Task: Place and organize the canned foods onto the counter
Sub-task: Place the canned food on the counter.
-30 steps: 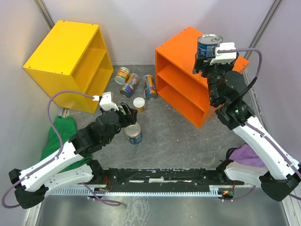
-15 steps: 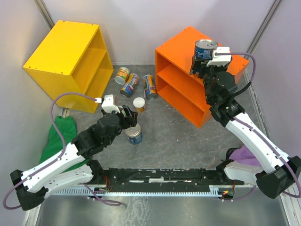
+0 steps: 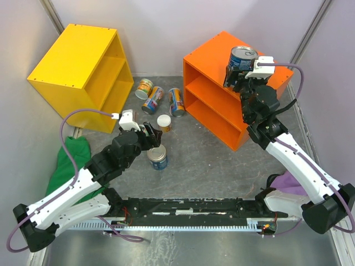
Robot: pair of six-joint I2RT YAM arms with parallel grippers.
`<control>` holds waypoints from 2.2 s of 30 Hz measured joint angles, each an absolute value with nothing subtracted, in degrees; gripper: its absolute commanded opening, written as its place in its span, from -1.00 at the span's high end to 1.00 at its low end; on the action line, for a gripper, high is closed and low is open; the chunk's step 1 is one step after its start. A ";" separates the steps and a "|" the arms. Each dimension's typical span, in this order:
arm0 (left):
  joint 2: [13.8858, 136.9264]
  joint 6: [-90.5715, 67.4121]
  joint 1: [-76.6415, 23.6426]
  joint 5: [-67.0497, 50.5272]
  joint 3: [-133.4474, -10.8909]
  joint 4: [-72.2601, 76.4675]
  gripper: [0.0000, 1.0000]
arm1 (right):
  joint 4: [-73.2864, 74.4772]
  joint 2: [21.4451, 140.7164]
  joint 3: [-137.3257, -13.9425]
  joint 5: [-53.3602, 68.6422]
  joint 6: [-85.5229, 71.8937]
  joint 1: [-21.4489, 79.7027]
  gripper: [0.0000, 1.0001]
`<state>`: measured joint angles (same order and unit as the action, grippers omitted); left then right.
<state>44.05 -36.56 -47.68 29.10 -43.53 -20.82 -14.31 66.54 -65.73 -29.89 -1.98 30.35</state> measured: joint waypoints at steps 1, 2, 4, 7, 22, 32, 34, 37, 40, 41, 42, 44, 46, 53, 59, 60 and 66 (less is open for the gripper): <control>44.05 -36.58 -47.53 28.58 -43.51 -20.78 -0.64 | -14.20 66.54 -65.73 -29.91 -2.20 30.35 0.21; 44.07 -36.58 -47.29 28.14 -43.44 -20.62 -0.64 | -14.06 66.54 -65.73 -29.89 -2.42 30.35 0.16; 44.10 -36.60 -47.09 27.75 -43.38 -20.43 -0.64 | -13.67 66.54 -65.73 -29.89 -2.90 30.35 0.06; 44.10 -36.62 -46.94 26.79 -43.29 -19.94 -0.64 | -13.02 66.65 -65.76 -29.87 -3.49 30.35 -0.13; 44.62 -37.54 -44.03 24.38 -42.11 -17.28 -0.65 | -8.27 77.49 -76.66 -30.04 -3.01 30.33 -0.01; 44.62 -37.47 -39.18 20.73 -41.78 -16.03 -0.67 | -8.40 89.65 -88.01 -29.76 -1.67 28.23 -0.01; 44.62 -37.45 -38.24 20.12 -41.78 -16.01 -0.67 | -8.36 91.94 -90.39 -29.34 -1.80 27.22 -0.01; 44.69 -37.43 -36.86 18.94 -41.78 -15.97 -0.67 | -8.10 95.29 -94.04 -28.51 -2.20 25.71 -0.01; 45.06 -37.41 -35.66 17.96 -41.71 -15.62 -0.67 | -7.86 98.85 -98.06 -27.90 -2.46 24.40 -0.01; 45.19 -37.41 -35.27 17.67 -41.54 -15.33 -0.67 | -7.84 100.03 -99.39 -27.77 -2.52 24.05 -0.02; 45.30 -37.41 -34.94 17.39 -41.30 -15.11 -0.67 | -7.75 101.01 -100.51 -27.68 -2.52 23.79 -0.02; 45.47 -37.41 -34.26 16.73 -40.73 -14.83 -0.68 | -7.49 102.91 -102.80 -27.51 -2.55 23.22 -0.02; 45.60 -37.41 -33.67 16.25 -40.25 -14.66 -0.68 | -7.25 104.44 -104.66 -27.40 -2.57 22.76 -0.02; 45.76 -37.43 -31.97 14.94 -39.55 -14.37 -0.68 | -6.00 107.66 -108.97 -26.94 -2.74 21.71 -0.04; 45.87 -37.43 -31.20 14.41 -39.22 -14.00 -0.68 | -5.52 108.86 -110.59 -26.76 -2.72 21.56 -0.21; 45.87 -37.43 -31.20 14.41 -39.20 -13.98 -0.68 | -5.50 108.86 -110.59 -26.74 -2.72 21.56 -0.35; 45.69 -37.45 -30.98 14.31 -38.98 -14.02 -0.68 | -5.82 108.68 -110.08 -26.55 -2.92 21.52 -0.83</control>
<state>45.69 -37.45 -30.98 14.31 -38.98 -14.02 -5.82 108.68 -110.08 -26.55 -2.92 21.52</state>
